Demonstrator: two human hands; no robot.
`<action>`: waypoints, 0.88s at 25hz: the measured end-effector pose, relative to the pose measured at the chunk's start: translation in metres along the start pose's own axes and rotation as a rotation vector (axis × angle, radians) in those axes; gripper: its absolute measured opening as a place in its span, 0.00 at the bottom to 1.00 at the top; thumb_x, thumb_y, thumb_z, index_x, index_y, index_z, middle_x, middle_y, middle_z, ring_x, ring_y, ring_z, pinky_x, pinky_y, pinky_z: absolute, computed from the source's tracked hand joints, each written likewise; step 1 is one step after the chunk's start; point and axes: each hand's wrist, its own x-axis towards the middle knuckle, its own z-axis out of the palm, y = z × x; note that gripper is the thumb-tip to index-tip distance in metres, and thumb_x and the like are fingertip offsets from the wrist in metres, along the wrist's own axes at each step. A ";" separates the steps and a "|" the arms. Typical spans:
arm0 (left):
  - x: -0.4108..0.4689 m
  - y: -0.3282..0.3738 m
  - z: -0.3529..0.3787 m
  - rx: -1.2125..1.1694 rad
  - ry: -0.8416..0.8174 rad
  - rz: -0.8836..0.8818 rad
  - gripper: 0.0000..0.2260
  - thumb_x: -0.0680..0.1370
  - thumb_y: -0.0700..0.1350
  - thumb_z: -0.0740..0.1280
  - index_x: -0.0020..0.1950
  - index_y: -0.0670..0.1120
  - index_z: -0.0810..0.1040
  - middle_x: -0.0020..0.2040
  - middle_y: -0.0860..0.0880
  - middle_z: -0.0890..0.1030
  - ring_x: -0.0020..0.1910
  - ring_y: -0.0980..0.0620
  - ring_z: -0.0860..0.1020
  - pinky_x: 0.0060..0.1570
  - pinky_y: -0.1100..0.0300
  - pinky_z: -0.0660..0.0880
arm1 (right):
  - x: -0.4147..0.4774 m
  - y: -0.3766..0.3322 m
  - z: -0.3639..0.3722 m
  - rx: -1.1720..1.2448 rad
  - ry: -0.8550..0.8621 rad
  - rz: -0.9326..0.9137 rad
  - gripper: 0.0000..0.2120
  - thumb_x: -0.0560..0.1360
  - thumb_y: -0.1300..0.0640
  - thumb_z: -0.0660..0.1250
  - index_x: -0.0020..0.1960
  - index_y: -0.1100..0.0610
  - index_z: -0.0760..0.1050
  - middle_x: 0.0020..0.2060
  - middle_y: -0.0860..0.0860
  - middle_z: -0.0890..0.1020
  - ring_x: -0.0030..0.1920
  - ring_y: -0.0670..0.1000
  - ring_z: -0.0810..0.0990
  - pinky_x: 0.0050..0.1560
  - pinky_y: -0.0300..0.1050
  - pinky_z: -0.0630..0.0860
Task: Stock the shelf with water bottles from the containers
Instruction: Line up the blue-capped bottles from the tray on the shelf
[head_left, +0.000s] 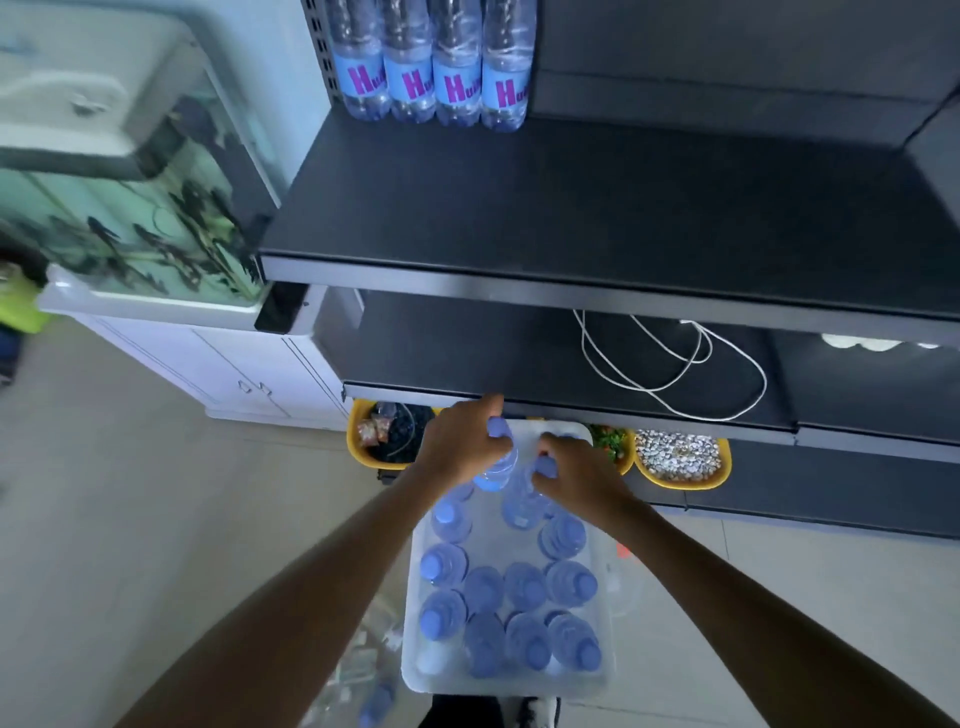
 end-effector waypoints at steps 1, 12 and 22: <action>-0.002 0.009 -0.013 -0.026 0.012 0.026 0.12 0.70 0.48 0.71 0.43 0.46 0.69 0.33 0.50 0.73 0.39 0.41 0.75 0.33 0.55 0.62 | -0.005 -0.006 -0.014 0.011 0.033 -0.017 0.08 0.73 0.51 0.70 0.47 0.53 0.74 0.39 0.48 0.77 0.43 0.58 0.82 0.38 0.46 0.70; 0.019 0.128 -0.202 -0.290 0.283 0.267 0.11 0.67 0.49 0.74 0.41 0.46 0.76 0.35 0.49 0.81 0.35 0.48 0.79 0.38 0.51 0.77 | -0.007 -0.097 -0.254 0.186 0.518 -0.165 0.07 0.70 0.56 0.75 0.44 0.53 0.78 0.34 0.46 0.80 0.34 0.44 0.76 0.36 0.41 0.72; 0.113 0.155 -0.261 -0.311 0.428 0.272 0.10 0.70 0.49 0.70 0.47 0.47 0.77 0.35 0.48 0.80 0.34 0.45 0.81 0.36 0.52 0.77 | 0.079 -0.117 -0.330 0.087 0.630 -0.043 0.08 0.74 0.53 0.71 0.47 0.57 0.76 0.37 0.51 0.81 0.40 0.56 0.83 0.40 0.55 0.84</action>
